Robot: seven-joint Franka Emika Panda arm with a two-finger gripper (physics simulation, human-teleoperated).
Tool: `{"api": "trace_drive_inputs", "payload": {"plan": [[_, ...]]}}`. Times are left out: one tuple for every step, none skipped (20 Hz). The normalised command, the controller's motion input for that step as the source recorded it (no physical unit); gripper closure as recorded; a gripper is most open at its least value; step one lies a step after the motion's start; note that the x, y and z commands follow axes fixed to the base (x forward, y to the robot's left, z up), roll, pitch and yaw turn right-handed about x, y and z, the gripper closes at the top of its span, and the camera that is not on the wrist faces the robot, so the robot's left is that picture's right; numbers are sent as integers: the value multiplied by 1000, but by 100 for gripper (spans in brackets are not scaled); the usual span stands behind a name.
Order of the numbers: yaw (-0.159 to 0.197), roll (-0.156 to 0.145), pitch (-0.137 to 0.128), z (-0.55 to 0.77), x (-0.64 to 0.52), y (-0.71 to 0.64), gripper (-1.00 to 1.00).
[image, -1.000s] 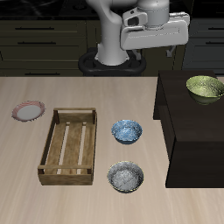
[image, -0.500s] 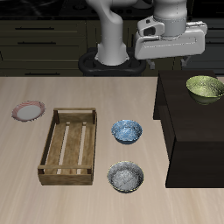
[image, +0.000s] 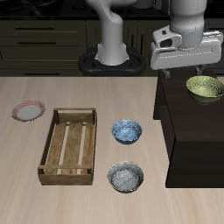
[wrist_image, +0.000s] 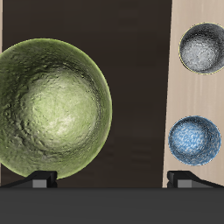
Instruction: Place the green bowl in the wooden tray
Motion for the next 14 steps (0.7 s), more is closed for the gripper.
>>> {"api": "trace_drive_inputs", "payload": {"plan": [[23, -3, -2, -93, 116, 184, -100], [-5, 19, 20, -178, 112, 227, -100], [25, 19, 2, -133, 94, 141, -100], [20, 0, 24, -164, 144, 78, -100], [9, 11, 20, -100, 168, 40, -100], [-16, -14, 34, -120, 229, 12, -100], [16, -25, -12, -170, 167, 59, -100], [34, 49, 37, -303, -254, -231, -100], [47, -37, 21, -729, 439, -39, -100], [10, 15, 72, -368, 218, -63, -100], [57, -3, 30, -580, -353, -313, -100], [19, 8, 37, -395, 165, -177, -100], [-15, 29, 107, -492, 154, 47, -100], [6, 8, 25, -278, 92, -27, -100]]}}
